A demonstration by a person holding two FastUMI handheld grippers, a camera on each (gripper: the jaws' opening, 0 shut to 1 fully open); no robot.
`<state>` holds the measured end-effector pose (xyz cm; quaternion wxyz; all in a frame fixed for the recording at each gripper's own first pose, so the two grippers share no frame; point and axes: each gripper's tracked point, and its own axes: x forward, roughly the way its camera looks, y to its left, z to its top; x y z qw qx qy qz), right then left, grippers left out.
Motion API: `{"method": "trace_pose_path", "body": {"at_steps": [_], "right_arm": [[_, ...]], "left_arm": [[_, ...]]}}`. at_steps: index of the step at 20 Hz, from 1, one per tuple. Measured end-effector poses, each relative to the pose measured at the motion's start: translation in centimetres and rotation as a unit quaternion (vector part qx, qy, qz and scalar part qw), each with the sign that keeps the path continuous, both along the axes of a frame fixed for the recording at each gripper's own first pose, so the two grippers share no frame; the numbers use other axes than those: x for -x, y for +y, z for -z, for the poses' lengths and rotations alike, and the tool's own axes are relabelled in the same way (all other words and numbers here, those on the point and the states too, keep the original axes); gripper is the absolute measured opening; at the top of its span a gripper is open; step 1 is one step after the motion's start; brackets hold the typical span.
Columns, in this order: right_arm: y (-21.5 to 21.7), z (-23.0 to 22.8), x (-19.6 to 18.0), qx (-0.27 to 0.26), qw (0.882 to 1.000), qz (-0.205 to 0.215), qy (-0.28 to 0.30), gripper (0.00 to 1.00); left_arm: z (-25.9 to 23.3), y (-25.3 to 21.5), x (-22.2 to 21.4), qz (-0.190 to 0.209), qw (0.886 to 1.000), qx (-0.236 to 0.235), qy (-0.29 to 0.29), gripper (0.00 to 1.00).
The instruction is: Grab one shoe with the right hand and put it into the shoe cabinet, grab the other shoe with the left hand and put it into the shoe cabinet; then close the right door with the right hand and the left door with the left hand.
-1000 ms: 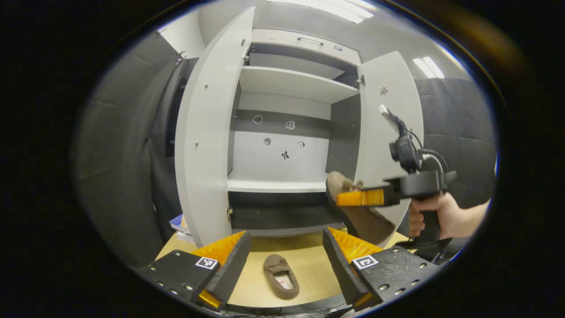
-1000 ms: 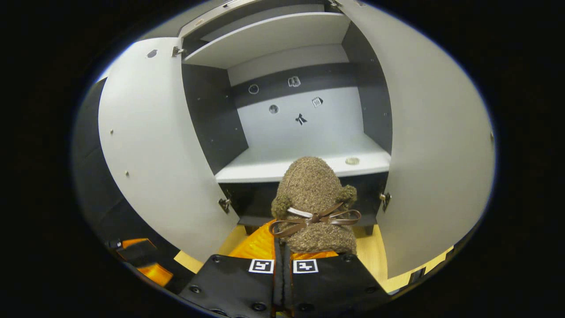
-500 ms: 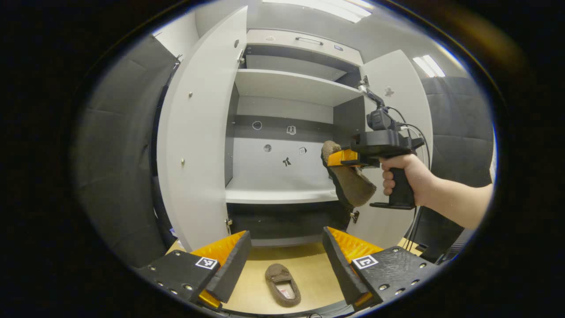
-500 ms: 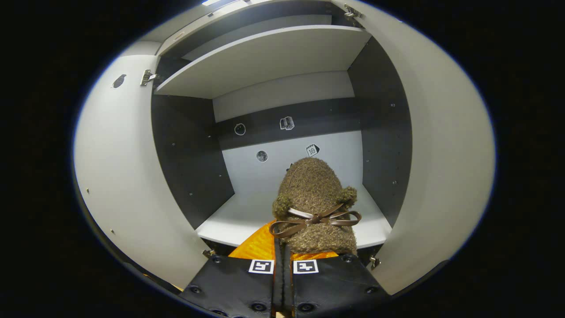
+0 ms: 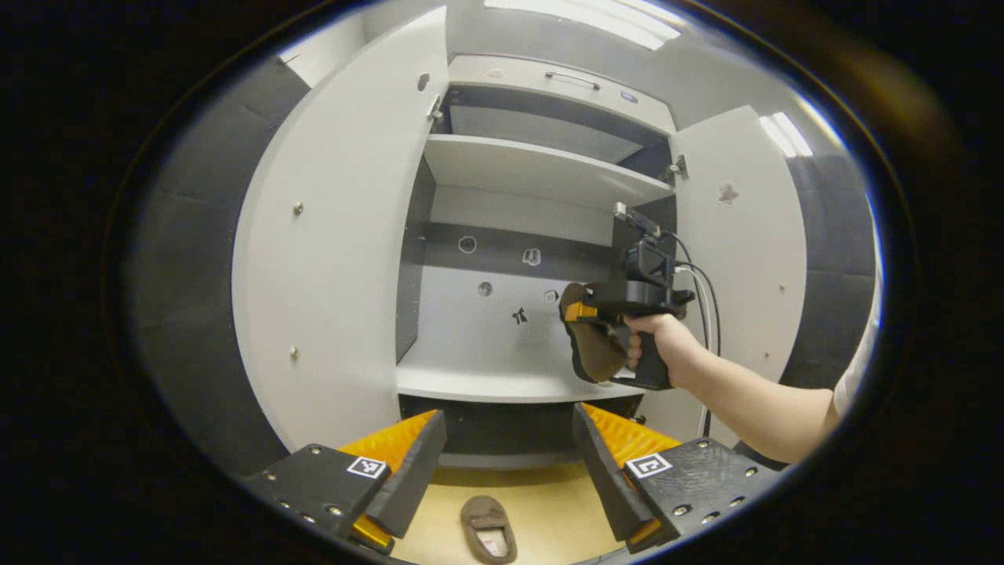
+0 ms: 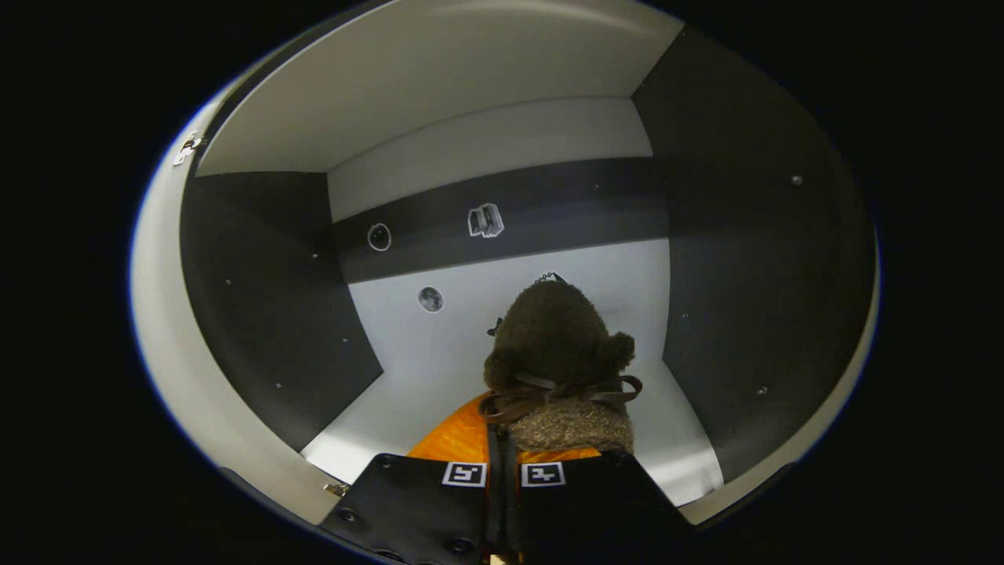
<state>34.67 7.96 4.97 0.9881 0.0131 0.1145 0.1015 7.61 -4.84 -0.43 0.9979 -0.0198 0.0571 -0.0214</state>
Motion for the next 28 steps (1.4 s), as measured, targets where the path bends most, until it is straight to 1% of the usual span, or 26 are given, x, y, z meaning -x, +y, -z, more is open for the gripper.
{"method": "trace_pose_path", "body": {"at_steps": [2, 3, 4, 5, 6, 7, 8, 9, 10, 11, 12, 13, 14, 15, 16, 17, 18, 19, 21, 22, 24, 25, 28], "right_arm": [[-0.3, 0.7, -2.2, -0.001, 1.000, 0.006, 0.011, 0.02], [-0.4, 1.1, -3.2, 0.000, 1.000, 0.009, 0.016, 0.02], [-0.5, 1.5, -3.9, -0.001, 1.000, 0.011, 0.023, 0.02], [-0.6, 2.0, -4.6, -0.002, 0.999, 0.013, 0.032, 0.02], [-0.5, 2.6, -5.1, -0.005, 0.999, 0.012, 0.041, 0.00], [-0.5, 2.8, -5.7, -0.009, 0.999, 0.011, 0.043, 0.02], [-0.6, 3.1, -6.2, -0.012, 0.999, 0.015, 0.047, 0.02], [-0.7, 3.1, -6.5, -0.016, 0.998, 0.022, 0.050, 0.03], [-0.6, 3.5, -6.7, -0.022, 0.998, 0.022, 0.057, 0.00], [-0.3, 3.6, -6.6, -0.028, 0.997, 0.018, 0.063, 0.06], [0.0, 3.9, -6.8, -0.031, 0.997, 0.012, 0.068, 0.06], [0.0, 4.5, -6.9, -0.029, 0.996, 0.013, 0.079, 0.11], [0.5, 5.3, -7.0, -0.029, 0.995, 0.008, 0.093, 0.11], [0.9, 5.9, -6.6, -0.029, 0.993, -0.007, 0.110, 0.06], [1.3, 6.7, -6.1, -0.029, 0.992, -0.015, 0.123, 0.16], [2.1, 6.5, -5.6, -0.034, 0.991, -0.034, 0.125, 0.26], [2.5, 6.4, -5.3, -0.031, 0.991, -0.036, 0.128, 0.24], [2.7, 6.1, -4.8, -0.030, 0.991, -0.038, 0.127, 0.39], [3.0, 5.7, -3.5, -0.019, 0.991, -0.038, 0.127, 0.74], [3.0, 5.6, -2.5, -0.009, 0.991, -0.039, 0.125, 0.75], [3.6, 5.6, -0.4, 0.005, 0.991, -0.047, 0.125, 0.87], [3.5, 6.0, 0.6, 0.012, 0.991, -0.041, 0.128, 0.98], [3.3, 6.2, 3.2, 0.040, 0.993, -0.025, 0.106, 0.99]], "left_arm": [[0.0, 0.0, -0.5, -0.008, 1.000, -0.001, 0.006, 0.94], [0.1, 0.0, -0.7, -0.013, 1.000, 0.000, 0.009, 0.99], [0.2, 0.0, -0.8, -0.017, 1.000, -0.001, 0.012, 0.94], [0.4, -0.1, -0.8, -0.023, 1.000, -0.003, 0.016, 0.94], [0.7, -0.1, -0.7, -0.029, 0.999, -0.007, 0.019, 0.94], [0.8, -0.1, -0.8, -0.034, 0.999, -0.010, 0.021, 0.94], [1.0, -0.2, -1.0, -0.038, 0.999, -0.011, 0.023, 0.99], [1.0, -0.2, -1.3, -0.041, 0.999, -0.011, 0.024, 0.94], [1.1, -0.3, -1.4, -0.044, 0.999, -0.011, 0.024, 0.99], [1.2, -0.4, -1.5, -0.047, 0.999, -0.009, 0.024, 0.94], [1.4, -0.6, -1.6, -0.049, 0.998, -0.006, 0.025, 0.99], [1.6, -0.7, -1.7, -0.053, 0.998, -0.003, 0.027, 0.99], [1.8, -0.7, -1.7, -0.056, 0.998, -0.001, 0.028, 0.99], [1.7, -0.7, -1.6, -0.058, 0.998, 0.001, 0.027, 0.99], [1.8, -0.8, -1.4, -0.057, 0.998, 0.002, 0.027, 0.99], [1.7, -0.9, -1.2, -0.054, 0.998, 0.001, 0.025, 0.99], [1.8, -0.9, -0.9, -0.050, 0.998, 0.000, 0.024, 0.99], [1.9, -0.9, -0.4, -0.044, 0.999, -0.001, 0.024, 0.99], [2.3, -0.9, 0.2, -0.029, 0.999, -0.002, 0.021, 0.99], [2.6, -0.7, 0.5, -0.023, 0.999, -0.005, 0.022, 0.99], [3.1, -0.4, 1.0, -0.011, 1.000, -0.005, 0.025, 0.99], [3.2, -0.3, 1.3, -0.001, 1.000, -0.003, 0.024, 0.99], [3.5, 0.9, 2.2, 0.015, 1.000, -0.012, 0.021, 0.99]]}}
